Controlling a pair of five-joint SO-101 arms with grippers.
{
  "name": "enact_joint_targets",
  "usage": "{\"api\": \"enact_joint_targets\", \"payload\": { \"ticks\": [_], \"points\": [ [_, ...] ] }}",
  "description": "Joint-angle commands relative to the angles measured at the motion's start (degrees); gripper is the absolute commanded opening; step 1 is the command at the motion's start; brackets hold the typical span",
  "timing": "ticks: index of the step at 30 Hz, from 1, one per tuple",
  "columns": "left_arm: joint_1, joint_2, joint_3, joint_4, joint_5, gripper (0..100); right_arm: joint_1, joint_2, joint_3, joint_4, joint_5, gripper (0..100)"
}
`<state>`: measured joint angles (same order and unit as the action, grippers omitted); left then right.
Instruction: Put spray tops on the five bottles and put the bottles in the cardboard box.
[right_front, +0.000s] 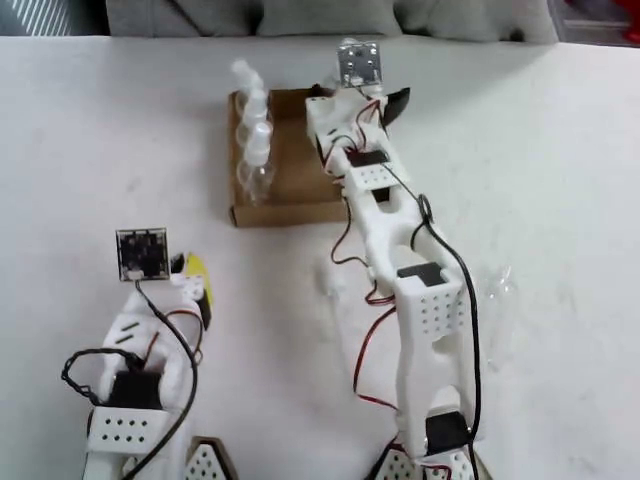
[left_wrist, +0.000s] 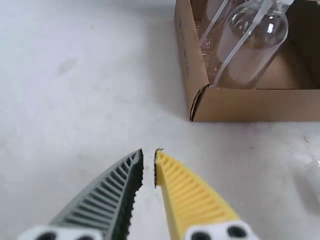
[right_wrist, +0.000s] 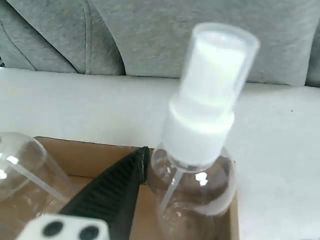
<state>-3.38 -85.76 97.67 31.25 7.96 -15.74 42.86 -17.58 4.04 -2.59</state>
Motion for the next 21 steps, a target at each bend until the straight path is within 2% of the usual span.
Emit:
{"api": "enact_joint_targets", "payload": {
  "ticks": [1, 7, 14, 21],
  "points": [
    [-0.13, -0.48, -0.26, -1.67, -0.35, 7, -0.40, -6.81, -2.90, 2.86, -0.79, 53.9],
    [-0.13, -0.48, -0.26, -1.67, -0.35, 7, 0.04, -9.71, -2.46, 3.82, -0.79, 53.9],
    [-0.13, -0.48, -0.26, -1.67, -0.35, 7, 0.22, -17.19, -2.55, 14.55, -0.79, 53.9],
    [-0.13, -0.48, -0.26, -1.49, -0.35, 7, 1.10, -27.47, -2.46, 30.29, -0.79, 53.8]
  ]
}}
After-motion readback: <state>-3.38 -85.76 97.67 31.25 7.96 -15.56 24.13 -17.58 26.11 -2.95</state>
